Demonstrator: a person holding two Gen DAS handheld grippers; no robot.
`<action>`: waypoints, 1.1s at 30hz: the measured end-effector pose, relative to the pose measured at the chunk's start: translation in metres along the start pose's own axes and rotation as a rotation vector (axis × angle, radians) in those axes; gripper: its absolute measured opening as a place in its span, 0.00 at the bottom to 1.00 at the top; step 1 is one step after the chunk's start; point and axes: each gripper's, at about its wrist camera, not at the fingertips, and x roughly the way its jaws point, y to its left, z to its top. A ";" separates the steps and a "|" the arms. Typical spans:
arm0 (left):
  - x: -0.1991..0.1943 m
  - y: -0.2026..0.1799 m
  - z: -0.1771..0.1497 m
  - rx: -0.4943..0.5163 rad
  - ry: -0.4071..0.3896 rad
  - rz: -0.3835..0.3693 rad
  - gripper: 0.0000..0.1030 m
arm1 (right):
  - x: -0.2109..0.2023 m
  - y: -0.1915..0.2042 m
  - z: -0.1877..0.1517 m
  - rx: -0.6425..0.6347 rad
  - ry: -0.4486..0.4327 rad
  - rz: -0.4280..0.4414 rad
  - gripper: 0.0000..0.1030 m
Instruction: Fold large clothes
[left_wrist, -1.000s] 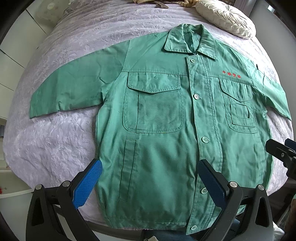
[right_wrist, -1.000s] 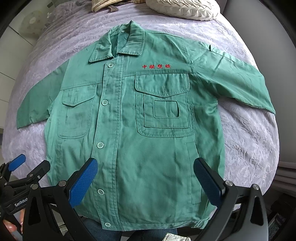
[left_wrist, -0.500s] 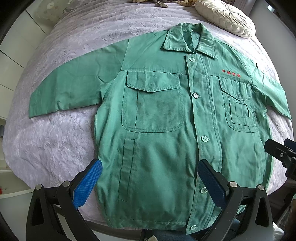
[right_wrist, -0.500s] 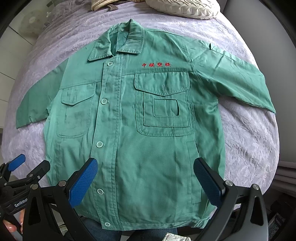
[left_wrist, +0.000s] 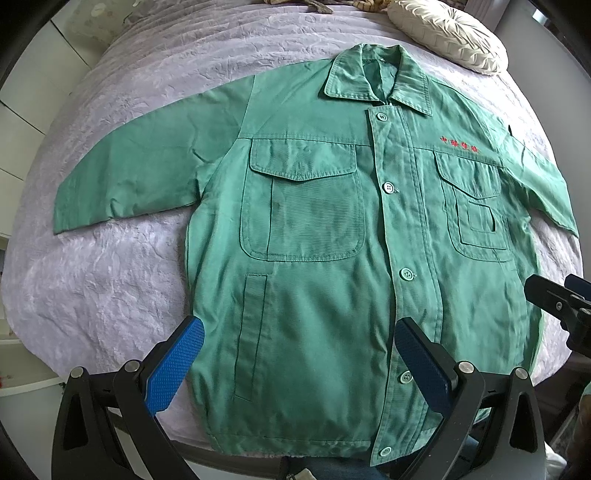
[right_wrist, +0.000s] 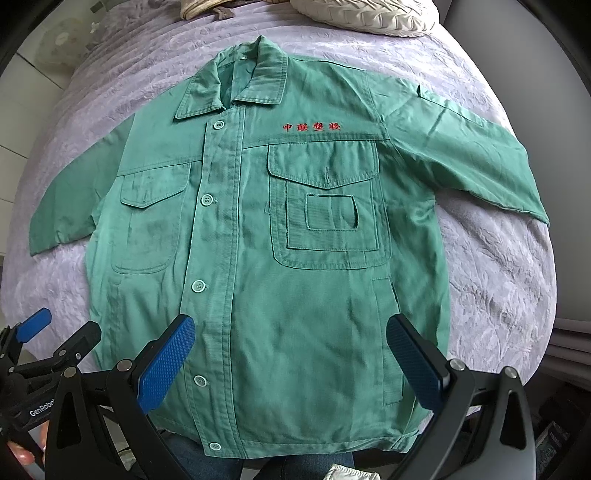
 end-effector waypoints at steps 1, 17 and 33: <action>0.000 0.000 0.001 0.000 0.001 0.002 1.00 | 0.000 0.000 0.000 0.000 0.000 -0.002 1.00; 0.004 0.004 0.002 -0.008 0.008 -0.013 1.00 | 0.001 0.008 0.001 -0.004 0.007 -0.016 1.00; 0.030 0.051 0.009 -0.087 -0.008 -0.136 1.00 | 0.018 0.036 0.005 0.000 0.022 0.013 1.00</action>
